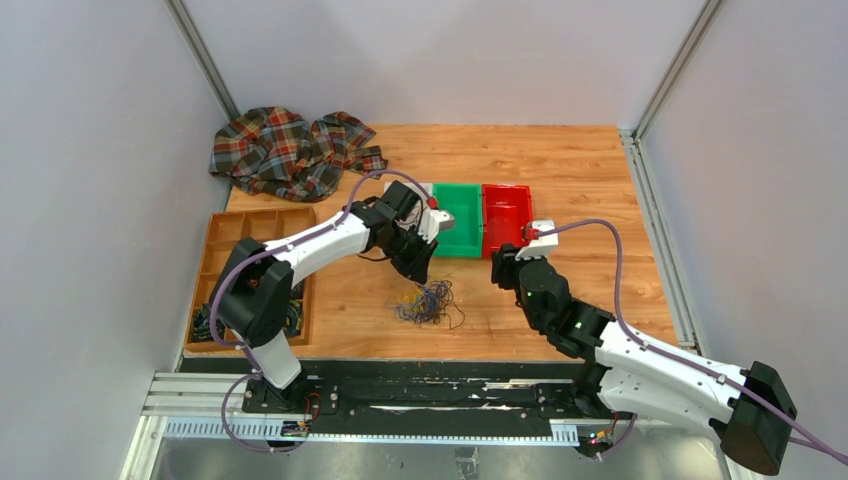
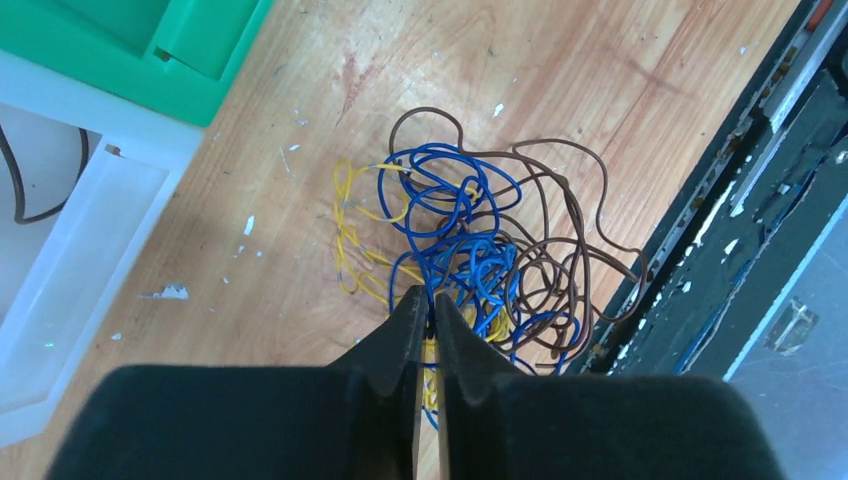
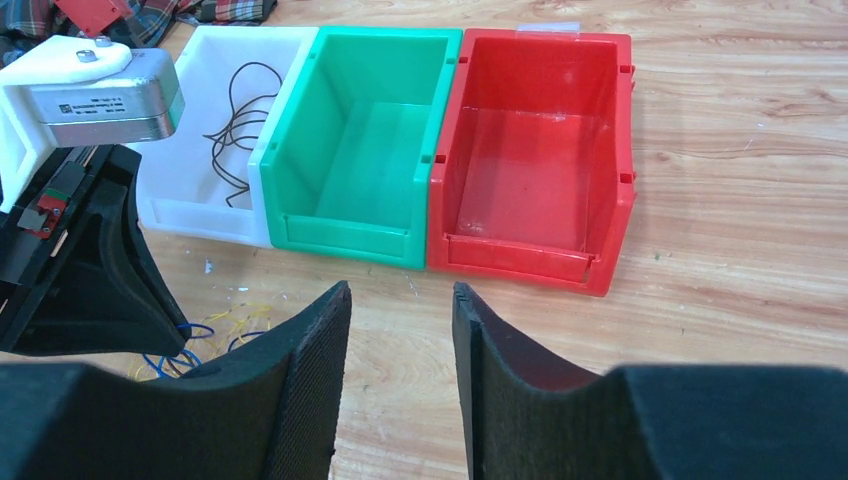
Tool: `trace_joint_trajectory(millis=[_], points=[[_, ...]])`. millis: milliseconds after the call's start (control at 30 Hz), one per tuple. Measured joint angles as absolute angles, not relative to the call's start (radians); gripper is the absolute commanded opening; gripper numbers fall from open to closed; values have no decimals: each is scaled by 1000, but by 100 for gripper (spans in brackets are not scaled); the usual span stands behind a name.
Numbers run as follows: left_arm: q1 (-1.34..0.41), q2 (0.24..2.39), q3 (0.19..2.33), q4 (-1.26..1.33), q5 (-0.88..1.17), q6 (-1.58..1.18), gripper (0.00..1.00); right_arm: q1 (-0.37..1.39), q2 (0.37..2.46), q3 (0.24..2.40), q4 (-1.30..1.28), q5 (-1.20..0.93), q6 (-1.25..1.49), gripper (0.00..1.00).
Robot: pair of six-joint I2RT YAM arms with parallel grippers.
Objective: Untangle the cables
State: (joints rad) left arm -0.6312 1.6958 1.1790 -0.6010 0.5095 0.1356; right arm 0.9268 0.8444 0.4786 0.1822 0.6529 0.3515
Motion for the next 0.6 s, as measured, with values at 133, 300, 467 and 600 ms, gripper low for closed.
trace_joint_trajectory(millis=[133,300,467,600], points=[[-631,1694,1192,-607,509,130,1,927,843,479,183,644,351,41],[-631,1645,1240,-667,518,136,1,927,842,477,213,578,334,53],[-631,1530,1297,-738,565,150,1,927,842,478,259,451,314,63],[-632,1457,1335,-784,601,163,1,927,844,481,275,336,312,71]])
